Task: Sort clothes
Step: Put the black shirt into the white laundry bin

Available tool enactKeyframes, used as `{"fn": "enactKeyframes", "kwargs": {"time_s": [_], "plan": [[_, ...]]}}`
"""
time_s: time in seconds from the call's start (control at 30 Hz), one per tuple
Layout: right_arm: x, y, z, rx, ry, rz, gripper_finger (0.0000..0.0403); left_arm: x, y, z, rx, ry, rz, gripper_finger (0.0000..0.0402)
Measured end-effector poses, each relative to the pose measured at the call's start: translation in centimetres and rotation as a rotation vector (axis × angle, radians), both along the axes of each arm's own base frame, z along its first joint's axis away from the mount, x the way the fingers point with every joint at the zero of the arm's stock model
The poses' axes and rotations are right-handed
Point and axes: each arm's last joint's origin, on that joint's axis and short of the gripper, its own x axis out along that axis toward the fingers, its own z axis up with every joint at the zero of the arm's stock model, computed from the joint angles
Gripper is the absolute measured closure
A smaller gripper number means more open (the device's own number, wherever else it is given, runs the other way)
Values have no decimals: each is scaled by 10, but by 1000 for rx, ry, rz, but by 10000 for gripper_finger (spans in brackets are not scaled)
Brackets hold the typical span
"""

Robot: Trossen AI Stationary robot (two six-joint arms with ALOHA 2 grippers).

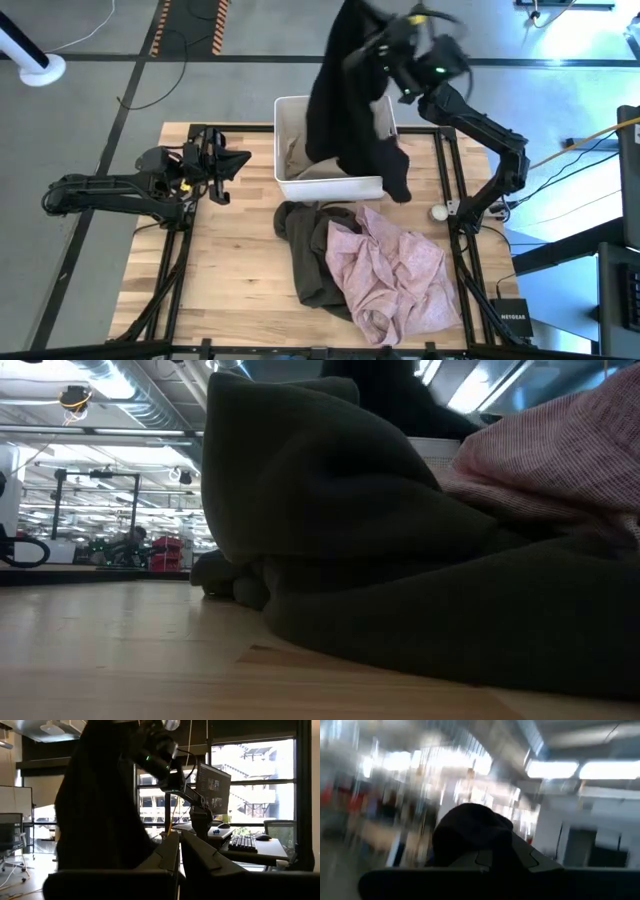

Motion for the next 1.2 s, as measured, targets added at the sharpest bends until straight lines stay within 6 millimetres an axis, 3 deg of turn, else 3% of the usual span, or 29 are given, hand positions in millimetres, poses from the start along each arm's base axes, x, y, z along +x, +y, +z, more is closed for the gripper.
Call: {"fn": "enactKeyframes", "kwargs": {"time_s": [0.33,0.5,0.63,0.8,0.9,1.0,1.2], "plan": [[6,-14,-81,398,625,-87,375,0,0,-1,-16,5,-6,386],[5,-13,-125,594,787,-94,363,0,0,-1,-16,5,-6,386],[3,-12,-151,712,855,-109,324,0,0,-1,-17,9,-6,386],[-7,-3,-152,790,947,-99,248,1,0,-2,-22,18,-8,386],[-20,11,-135,853,1000,-70,210,1,0,-3,-19,26,-6,386],[-35,35,-120,945,1052,0,186,1,0,-3,-15,27,-4,386],[-50,93,-116,1070,1163,89,179,1,0,-3,-21,26,-7,386]]}}
